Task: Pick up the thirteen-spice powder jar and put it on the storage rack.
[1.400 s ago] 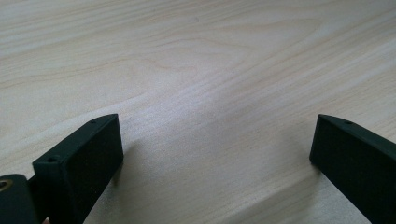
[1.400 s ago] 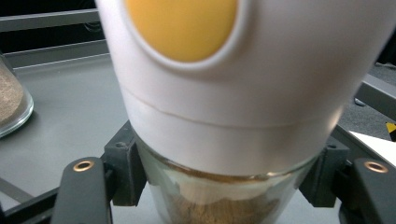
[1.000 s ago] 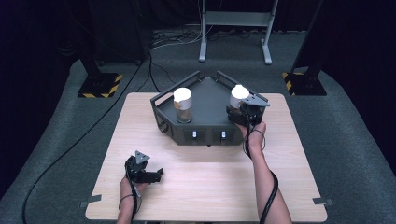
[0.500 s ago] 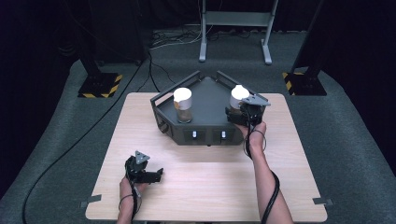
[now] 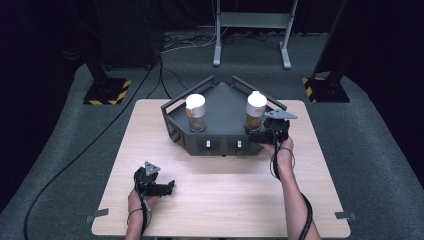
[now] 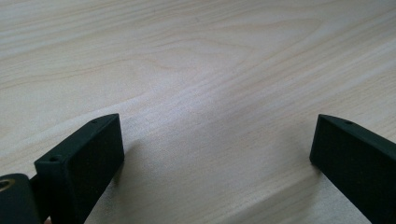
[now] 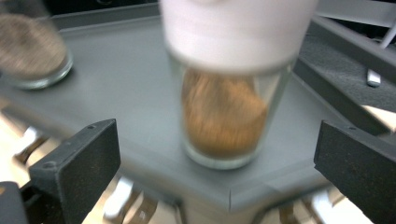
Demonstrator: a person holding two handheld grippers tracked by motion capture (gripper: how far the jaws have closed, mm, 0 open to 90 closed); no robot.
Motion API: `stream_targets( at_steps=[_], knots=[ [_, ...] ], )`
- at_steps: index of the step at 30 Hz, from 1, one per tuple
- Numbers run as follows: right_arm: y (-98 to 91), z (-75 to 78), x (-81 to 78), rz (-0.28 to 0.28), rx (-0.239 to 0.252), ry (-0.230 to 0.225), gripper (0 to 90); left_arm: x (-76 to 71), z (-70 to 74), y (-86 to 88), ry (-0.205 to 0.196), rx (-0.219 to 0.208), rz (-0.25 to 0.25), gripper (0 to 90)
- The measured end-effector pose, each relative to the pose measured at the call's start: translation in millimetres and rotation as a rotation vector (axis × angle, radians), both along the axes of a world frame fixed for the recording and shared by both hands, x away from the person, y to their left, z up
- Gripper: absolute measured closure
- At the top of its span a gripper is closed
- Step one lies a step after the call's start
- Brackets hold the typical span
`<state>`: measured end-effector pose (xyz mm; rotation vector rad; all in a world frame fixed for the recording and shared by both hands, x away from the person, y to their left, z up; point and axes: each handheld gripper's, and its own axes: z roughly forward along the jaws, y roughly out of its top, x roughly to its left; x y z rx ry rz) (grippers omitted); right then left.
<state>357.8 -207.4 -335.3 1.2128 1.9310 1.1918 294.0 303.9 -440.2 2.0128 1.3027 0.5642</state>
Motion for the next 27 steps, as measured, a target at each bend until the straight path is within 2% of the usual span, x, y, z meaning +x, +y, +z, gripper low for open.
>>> stream_targets(
  at_steps=[4, 7, 9, 11, 17, 19, 22, 27],
  knots=[
    [-11.0, -10.9, -17.7, 0.019, 0.001, 0.006, 0.0, 0.1, 0.0, 0.1, 0.0, 0.0, 0.0, 2.7],
    [-23.2, -26.5, -33.5, 0.034, 0.016, 0.012, 0.0, 0.0, 0.0, 0.0, 0.0, 0.0, 0.0, 2.7],
    [-35.0, -41.4, -42.5, 0.067, 0.028, 0.031, 0.0, 0.0, 0.0, 0.0, 0.0, 0.0, 0.0, 2.7],
    [-42.0, -55.8, -50.9, 0.074, 0.03, 0.055, 0.0, 0.0, 0.0, 0.0, 0.0, 0.0, 0.0, 2.7],
    [-55.0, -94.8, -72.0, 0.021, 0.035, 0.135, 0.0, -0.1, 0.0, -0.1, 0.0, 0.0, 0.0, 2.7],
    [-58.7, -101.2, -76.2, 0.009, 0.035, 0.158, 0.0, 0.1, 0.0, 0.0, 0.0, 0.0, 0.001, 2.7],
    [-63.6, -106.6, -82.2, -0.005, 0.048, 0.169, 0.0, 0.0, -0.1, -0.2, 0.0, 0.0, 0.001, 2.6],
    [-63.5, -111.8, -87.1, -0.024, 0.032, 0.176, 0.0, 0.1, 0.0, -0.1, 0.001, 0.0, 0.001, 2.6]
  ],
)
